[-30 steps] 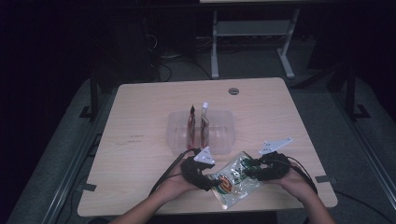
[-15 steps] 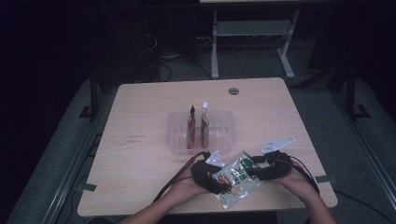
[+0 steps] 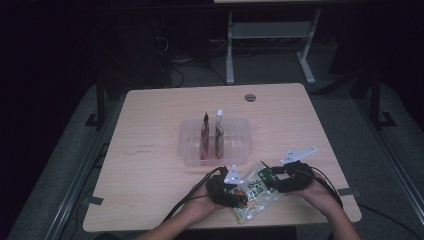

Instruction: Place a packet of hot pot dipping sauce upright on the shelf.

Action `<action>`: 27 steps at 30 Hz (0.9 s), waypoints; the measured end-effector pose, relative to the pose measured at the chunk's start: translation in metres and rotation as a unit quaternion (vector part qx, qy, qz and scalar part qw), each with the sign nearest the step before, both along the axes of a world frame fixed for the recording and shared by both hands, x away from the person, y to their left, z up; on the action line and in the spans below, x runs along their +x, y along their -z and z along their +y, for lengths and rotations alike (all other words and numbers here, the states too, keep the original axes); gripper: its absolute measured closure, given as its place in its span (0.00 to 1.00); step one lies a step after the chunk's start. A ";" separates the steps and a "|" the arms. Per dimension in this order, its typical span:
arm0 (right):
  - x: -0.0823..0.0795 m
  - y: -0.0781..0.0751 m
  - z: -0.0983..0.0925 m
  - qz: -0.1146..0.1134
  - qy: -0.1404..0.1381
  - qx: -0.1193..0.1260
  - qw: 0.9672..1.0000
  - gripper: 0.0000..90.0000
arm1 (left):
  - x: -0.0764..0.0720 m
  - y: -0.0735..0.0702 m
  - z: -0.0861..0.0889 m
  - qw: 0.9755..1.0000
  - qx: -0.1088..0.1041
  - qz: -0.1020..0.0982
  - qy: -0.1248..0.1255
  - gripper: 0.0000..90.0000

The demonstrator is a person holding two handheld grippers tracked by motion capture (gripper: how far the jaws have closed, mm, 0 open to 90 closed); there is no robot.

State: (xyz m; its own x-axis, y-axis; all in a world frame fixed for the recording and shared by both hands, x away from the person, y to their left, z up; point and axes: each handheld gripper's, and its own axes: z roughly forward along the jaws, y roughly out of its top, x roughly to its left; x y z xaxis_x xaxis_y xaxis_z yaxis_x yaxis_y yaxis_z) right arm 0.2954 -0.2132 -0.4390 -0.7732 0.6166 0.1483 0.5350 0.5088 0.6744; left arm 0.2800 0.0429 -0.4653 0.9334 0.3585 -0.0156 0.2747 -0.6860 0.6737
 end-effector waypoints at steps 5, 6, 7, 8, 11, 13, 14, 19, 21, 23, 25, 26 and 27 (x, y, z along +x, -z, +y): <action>0.000 -0.001 -0.002 -0.003 0.007 0.006 1.000 0.46 | 0.000 0.000 0.001 1.000 -0.009 0.003 0.003 0.79; 0.001 -0.001 -0.003 -0.007 0.006 0.007 1.000 0.45 | 0.000 0.000 0.002 1.000 -0.009 0.003 0.007 0.84; 0.001 -0.002 -0.003 -0.007 0.008 0.009 1.000 0.45 | 0.000 0.000 0.001 1.000 -0.005 -0.002 0.009 0.87; 0.001 -0.002 -0.003 -0.008 0.008 0.010 1.000 0.44 | -0.001 0.000 0.001 1.000 -0.008 -0.003 0.010 0.88; 0.000 -0.004 -0.004 -0.009 0.011 0.017 1.000 0.41 | 0.000 -0.001 0.002 1.000 -0.012 0.001 0.016 0.94; 0.000 -0.006 -0.005 -0.010 0.011 0.023 1.000 0.39 | 0.004 -0.002 0.004 1.000 -0.017 0.014 0.022 0.97; 0.000 -0.006 -0.006 -0.012 0.011 0.025 1.000 0.38 | 0.006 -0.002 0.006 0.999 -0.020 0.017 0.026 0.98; 0.000 -0.009 -0.011 -0.013 0.007 0.043 0.999 0.33 | 0.013 -0.004 0.013 0.998 -0.038 0.047 0.031 1.00; 0.000 -0.010 -0.013 -0.015 0.005 0.052 0.999 0.31 | 0.014 -0.006 0.016 0.997 -0.043 0.050 0.036 1.00; 0.000 -0.011 -0.014 -0.015 0.000 0.059 0.998 0.30 | 0.014 -0.009 0.019 0.996 -0.048 0.055 0.042 1.00; 0.000 -0.013 -0.014 -0.013 -0.004 0.065 0.998 0.29 | 0.012 -0.014 0.022 0.996 -0.051 0.056 0.052 1.00; -0.001 -0.014 -0.013 -0.011 -0.006 0.069 0.998 0.29 | 0.012 -0.017 0.024 0.996 -0.048 0.055 0.059 1.00; -0.001 -0.015 -0.013 -0.012 -0.010 0.073 0.997 0.28 | 0.012 -0.020 0.027 0.995 -0.047 0.056 0.064 1.00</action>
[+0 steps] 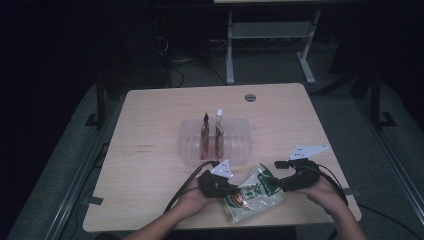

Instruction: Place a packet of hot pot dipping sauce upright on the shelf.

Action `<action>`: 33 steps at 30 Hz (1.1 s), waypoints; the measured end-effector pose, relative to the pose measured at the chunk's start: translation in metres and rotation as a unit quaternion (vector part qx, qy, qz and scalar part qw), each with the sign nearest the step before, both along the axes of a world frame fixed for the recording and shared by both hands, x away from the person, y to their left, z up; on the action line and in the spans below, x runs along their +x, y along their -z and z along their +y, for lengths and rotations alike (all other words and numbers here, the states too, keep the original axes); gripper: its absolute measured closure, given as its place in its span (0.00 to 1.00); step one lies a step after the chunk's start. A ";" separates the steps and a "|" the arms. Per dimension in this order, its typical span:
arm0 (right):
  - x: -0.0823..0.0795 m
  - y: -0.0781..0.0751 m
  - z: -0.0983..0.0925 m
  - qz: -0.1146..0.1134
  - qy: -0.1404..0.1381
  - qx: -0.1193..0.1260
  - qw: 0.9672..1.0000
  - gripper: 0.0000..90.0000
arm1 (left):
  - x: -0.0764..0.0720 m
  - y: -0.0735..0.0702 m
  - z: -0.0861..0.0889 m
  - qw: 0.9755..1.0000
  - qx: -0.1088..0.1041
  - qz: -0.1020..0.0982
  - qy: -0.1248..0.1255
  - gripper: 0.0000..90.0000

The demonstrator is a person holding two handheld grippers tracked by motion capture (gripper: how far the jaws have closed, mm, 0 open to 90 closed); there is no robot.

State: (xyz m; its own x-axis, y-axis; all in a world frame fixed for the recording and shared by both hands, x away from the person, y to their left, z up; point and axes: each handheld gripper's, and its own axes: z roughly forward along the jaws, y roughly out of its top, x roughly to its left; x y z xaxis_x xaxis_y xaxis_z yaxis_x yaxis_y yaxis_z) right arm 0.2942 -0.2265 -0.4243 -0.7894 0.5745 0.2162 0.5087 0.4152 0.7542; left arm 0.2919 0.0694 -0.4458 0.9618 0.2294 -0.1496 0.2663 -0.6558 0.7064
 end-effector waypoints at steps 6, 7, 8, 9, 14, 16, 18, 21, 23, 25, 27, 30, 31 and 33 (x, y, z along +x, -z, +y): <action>-0.003 -0.005 0.006 0.000 -0.018 0.020 1.000 0.27 | 0.001 -0.018 0.027 1.000 0.001 -0.004 0.010 1.00; -0.003 -0.006 0.008 0.002 -0.022 0.022 1.000 0.27 | 0.001 -0.021 0.034 1.000 -0.001 -0.006 0.008 1.00; -0.003 -0.006 0.010 0.001 -0.027 0.025 0.999 0.27 | 0.000 -0.023 0.041 1.000 -0.003 -0.010 0.008 1.00; -0.004 -0.006 0.012 0.003 -0.030 0.028 0.999 0.27 | 0.000 -0.025 0.049 1.000 -0.006 -0.013 0.005 1.00; -0.003 -0.007 0.028 0.007 -0.056 0.040 0.998 0.27 | -0.001 -0.029 0.080 0.999 -0.026 -0.020 -0.006 1.00; -0.002 -0.009 0.038 0.011 -0.069 0.051 0.996 0.27 | -0.001 -0.031 0.087 0.999 -0.034 -0.019 -0.004 1.00; -0.001 -0.011 0.047 0.013 -0.084 0.056 0.995 0.27 | -0.002 -0.034 0.088 0.999 -0.044 -0.023 0.002 1.00; 0.002 -0.013 0.058 0.017 -0.098 0.065 0.993 0.28 | -0.004 -0.039 0.086 0.998 -0.056 -0.031 0.012 1.00; 0.003 -0.012 0.061 0.023 -0.104 0.069 0.992 0.31 | -0.004 -0.041 0.085 0.997 -0.062 -0.033 0.016 1.00; 0.003 -0.011 0.063 0.030 -0.112 0.073 0.991 0.36 | -0.005 -0.042 0.085 0.997 -0.066 -0.037 0.018 1.00; 0.003 -0.009 0.063 0.035 -0.120 0.074 0.989 0.44 | -0.005 -0.042 0.086 0.997 -0.069 -0.039 0.019 1.00; 0.002 -0.008 0.062 0.041 -0.130 0.082 0.987 0.57 | -0.005 -0.043 0.086 0.996 -0.073 -0.039 0.022 1.00; 0.002 -0.008 0.061 0.042 -0.134 0.084 0.986 0.61 | -0.005 -0.043 0.086 0.996 -0.073 -0.040 0.024 1.00; 0.003 -0.008 0.060 0.047 -0.135 0.091 0.985 0.65 | -0.006 -0.043 0.087 0.996 -0.072 -0.043 0.026 1.00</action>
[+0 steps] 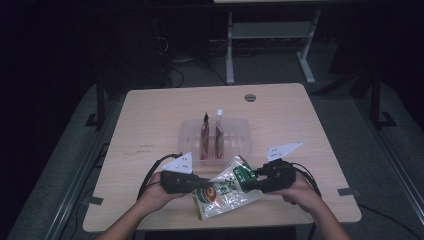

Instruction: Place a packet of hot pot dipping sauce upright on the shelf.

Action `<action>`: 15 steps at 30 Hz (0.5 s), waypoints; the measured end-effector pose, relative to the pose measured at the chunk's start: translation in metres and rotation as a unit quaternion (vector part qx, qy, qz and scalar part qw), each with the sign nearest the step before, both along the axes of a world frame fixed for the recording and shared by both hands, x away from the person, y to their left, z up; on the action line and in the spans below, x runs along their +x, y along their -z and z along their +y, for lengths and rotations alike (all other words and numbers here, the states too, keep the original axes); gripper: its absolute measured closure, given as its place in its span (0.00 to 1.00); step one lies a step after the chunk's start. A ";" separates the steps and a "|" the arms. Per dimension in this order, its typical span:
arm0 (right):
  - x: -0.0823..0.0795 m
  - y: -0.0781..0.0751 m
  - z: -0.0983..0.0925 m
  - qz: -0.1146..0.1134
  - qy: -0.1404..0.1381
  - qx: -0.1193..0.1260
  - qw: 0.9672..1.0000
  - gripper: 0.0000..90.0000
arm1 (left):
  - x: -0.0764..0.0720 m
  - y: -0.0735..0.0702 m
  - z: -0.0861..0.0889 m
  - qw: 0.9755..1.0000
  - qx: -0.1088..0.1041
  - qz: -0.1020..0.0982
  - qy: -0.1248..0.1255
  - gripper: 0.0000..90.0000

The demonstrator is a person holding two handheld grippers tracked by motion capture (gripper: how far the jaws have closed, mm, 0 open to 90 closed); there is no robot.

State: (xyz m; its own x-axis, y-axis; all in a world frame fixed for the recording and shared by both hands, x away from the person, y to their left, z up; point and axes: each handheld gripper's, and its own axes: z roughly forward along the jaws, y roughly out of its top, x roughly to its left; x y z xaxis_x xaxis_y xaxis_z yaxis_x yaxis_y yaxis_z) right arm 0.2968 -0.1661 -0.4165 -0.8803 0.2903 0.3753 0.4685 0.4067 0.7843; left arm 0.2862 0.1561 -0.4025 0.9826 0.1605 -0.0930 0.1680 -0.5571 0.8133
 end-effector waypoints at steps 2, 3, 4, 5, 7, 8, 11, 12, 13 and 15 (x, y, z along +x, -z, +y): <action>0.000 -0.001 -0.001 0.006 -0.004 0.008 1.000 0.73 | 0.000 0.000 0.001 1.000 -0.001 -0.002 -0.001 1.00; 0.000 -0.002 -0.002 0.010 -0.004 0.015 1.000 0.77 | 0.001 0.000 0.002 1.000 -0.001 -0.002 -0.002 1.00; 0.000 -0.002 -0.002 0.011 -0.007 0.021 1.000 0.80 | 0.001 0.000 0.003 1.000 -0.004 -0.003 -0.002 1.00; 0.000 -0.003 -0.002 0.012 -0.008 0.026 1.000 0.83 | 0.002 0.000 0.003 1.000 -0.005 -0.004 -0.003 1.00; 0.000 -0.004 -0.002 0.012 -0.009 0.027 1.000 0.88 | 0.003 0.001 0.005 1.000 -0.005 -0.005 -0.006 1.00; 0.000 -0.004 -0.001 0.014 -0.010 0.027 0.999 0.92 | 0.004 0.001 0.005 1.000 -0.006 -0.006 -0.008 1.00; -0.001 -0.005 0.000 0.004 -0.012 0.028 1.000 0.98 | 0.006 0.002 0.006 1.000 -0.008 -0.005 -0.009 1.00; -0.001 -0.005 0.001 0.000 -0.014 0.029 0.999 0.99 | 0.006 0.003 0.007 1.000 -0.009 -0.004 -0.011 1.00; -0.001 -0.005 0.001 -0.001 -0.018 0.032 0.999 0.99 | 0.007 0.004 0.007 1.000 -0.011 -0.001 -0.012 1.00; -0.003 -0.005 0.002 -0.003 -0.023 0.032 0.999 0.99 | 0.009 0.006 0.007 1.000 -0.009 -0.001 -0.013 0.99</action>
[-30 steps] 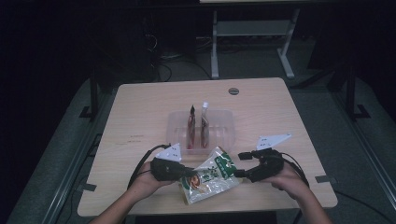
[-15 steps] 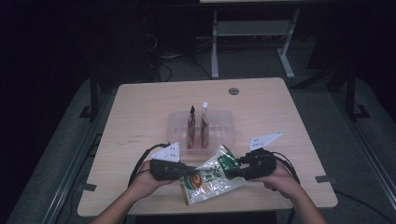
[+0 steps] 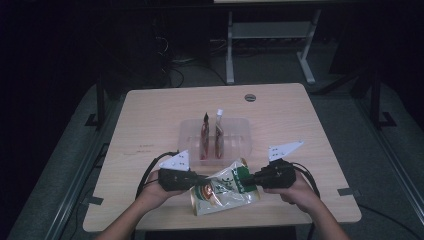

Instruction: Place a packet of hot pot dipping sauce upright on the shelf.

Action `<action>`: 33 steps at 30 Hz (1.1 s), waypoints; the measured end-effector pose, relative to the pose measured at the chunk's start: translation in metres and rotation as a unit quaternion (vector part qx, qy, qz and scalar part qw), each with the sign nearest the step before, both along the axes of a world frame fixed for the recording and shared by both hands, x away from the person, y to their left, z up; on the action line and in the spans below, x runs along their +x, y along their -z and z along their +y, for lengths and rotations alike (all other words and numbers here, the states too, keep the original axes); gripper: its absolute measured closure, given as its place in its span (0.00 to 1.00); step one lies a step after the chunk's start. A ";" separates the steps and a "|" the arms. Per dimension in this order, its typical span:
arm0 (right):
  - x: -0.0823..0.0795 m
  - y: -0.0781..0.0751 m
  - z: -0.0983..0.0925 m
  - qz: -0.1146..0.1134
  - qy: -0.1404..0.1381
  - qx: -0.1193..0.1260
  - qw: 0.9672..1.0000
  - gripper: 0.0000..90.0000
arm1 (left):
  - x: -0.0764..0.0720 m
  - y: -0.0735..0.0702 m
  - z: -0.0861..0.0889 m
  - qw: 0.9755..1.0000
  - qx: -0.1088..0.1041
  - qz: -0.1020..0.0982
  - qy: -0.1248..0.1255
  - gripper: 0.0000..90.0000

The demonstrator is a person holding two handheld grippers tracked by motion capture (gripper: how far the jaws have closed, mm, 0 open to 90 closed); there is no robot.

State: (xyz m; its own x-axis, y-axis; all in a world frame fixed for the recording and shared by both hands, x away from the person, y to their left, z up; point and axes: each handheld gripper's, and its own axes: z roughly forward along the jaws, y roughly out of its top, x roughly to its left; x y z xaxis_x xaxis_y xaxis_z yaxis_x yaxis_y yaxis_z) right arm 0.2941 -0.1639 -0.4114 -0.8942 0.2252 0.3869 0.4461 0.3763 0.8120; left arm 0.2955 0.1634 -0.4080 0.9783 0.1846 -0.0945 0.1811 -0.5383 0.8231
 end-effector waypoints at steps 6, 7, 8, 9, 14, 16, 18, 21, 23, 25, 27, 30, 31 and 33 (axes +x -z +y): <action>-0.003 -0.001 0.003 -0.011 -0.021 0.002 1.000 1.00 | 0.004 0.007 -0.005 1.000 0.019 0.009 -0.008 0.98; -0.004 -0.002 0.004 -0.012 -0.022 0.003 1.000 1.00 | 0.005 0.008 -0.005 1.000 0.022 0.011 -0.007 0.98; -0.004 -0.002 0.004 -0.010 -0.026 0.008 1.000 1.00 | 0.005 0.008 -0.006 1.000 0.022 0.012 -0.006 0.97; -0.004 -0.003 0.004 -0.010 -0.028 0.013 0.999 1.00 | 0.005 0.008 -0.006 1.000 0.021 0.014 -0.006 0.97; -0.007 -0.008 0.006 -0.016 -0.037 0.038 0.998 1.00 | 0.006 0.008 -0.008 1.000 0.007 0.019 -0.010 0.96; -0.008 -0.010 0.008 -0.019 -0.040 0.047 0.998 1.00 | 0.006 0.009 -0.010 1.000 0.008 0.022 -0.011 0.95; -0.008 -0.012 0.011 -0.019 -0.045 0.054 0.997 1.00 | 0.006 0.010 -0.013 1.000 0.014 0.023 -0.012 0.92; -0.010 -0.015 0.015 -0.023 -0.050 0.061 0.997 1.00 | 0.003 0.013 -0.020 0.999 0.029 0.015 -0.011 0.88; -0.012 -0.017 0.017 -0.023 -0.053 0.065 0.996 1.00 | 0.001 0.014 -0.023 0.999 0.033 0.015 -0.007 0.83; -0.012 -0.019 0.017 -0.030 -0.053 0.069 0.996 1.00 | 0.000 0.013 -0.025 0.999 0.028 0.015 -0.006 0.80; -0.012 -0.021 0.015 -0.031 -0.050 0.080 0.995 1.00 | -0.002 0.012 -0.027 1.000 0.022 0.016 -0.007 0.77; -0.014 -0.023 0.016 -0.035 -0.052 0.088 0.994 1.00 | -0.004 0.012 -0.031 1.000 0.021 0.016 -0.006 0.72; -0.015 -0.024 0.017 -0.036 -0.053 0.090 0.994 1.00 | -0.004 0.012 -0.032 1.000 0.021 0.014 -0.007 0.70; -0.015 -0.024 0.018 -0.039 -0.052 0.088 0.994 1.00 | -0.004 0.010 -0.030 1.000 0.010 0.017 -0.011 0.63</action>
